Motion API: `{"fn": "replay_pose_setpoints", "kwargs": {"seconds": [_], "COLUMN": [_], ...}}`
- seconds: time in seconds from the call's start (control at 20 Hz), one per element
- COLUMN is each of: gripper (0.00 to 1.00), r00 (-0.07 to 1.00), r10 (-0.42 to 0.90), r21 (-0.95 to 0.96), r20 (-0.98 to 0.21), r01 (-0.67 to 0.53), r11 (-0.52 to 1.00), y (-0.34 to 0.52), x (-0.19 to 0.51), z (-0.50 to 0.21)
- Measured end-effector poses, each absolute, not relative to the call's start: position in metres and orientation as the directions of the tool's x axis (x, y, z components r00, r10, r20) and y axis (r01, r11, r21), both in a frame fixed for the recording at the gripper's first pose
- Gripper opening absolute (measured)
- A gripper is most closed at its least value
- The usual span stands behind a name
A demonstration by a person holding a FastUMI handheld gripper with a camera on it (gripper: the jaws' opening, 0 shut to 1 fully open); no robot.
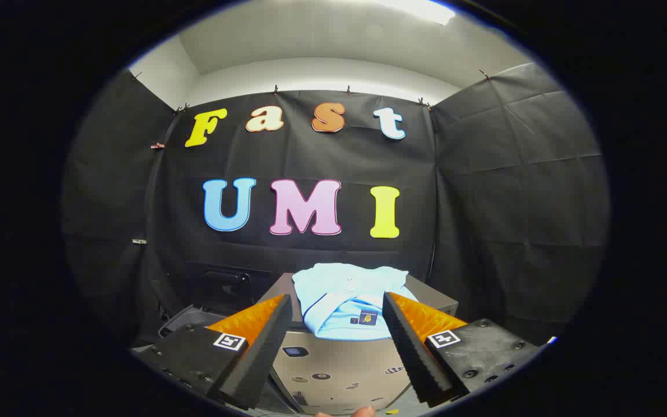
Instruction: Put the clothes into the washing machine and then close the washing machine lid.
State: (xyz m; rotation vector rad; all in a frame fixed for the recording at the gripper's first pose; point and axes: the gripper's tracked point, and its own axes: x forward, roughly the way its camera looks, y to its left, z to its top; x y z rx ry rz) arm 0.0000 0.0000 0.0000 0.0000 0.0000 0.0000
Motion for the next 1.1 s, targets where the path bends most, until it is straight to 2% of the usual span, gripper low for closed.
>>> {"fn": "replay_pose_setpoints", "kwargs": {"seconds": [1.1], "gripper": [0.98], "r00": [1.0], "r10": [-0.002], "r21": [-0.001], "r20": [-0.003], "r01": [0.002], "r11": [1.0], "y": [0.0012], "x": [-0.0018], "z": [-0.0014]}}
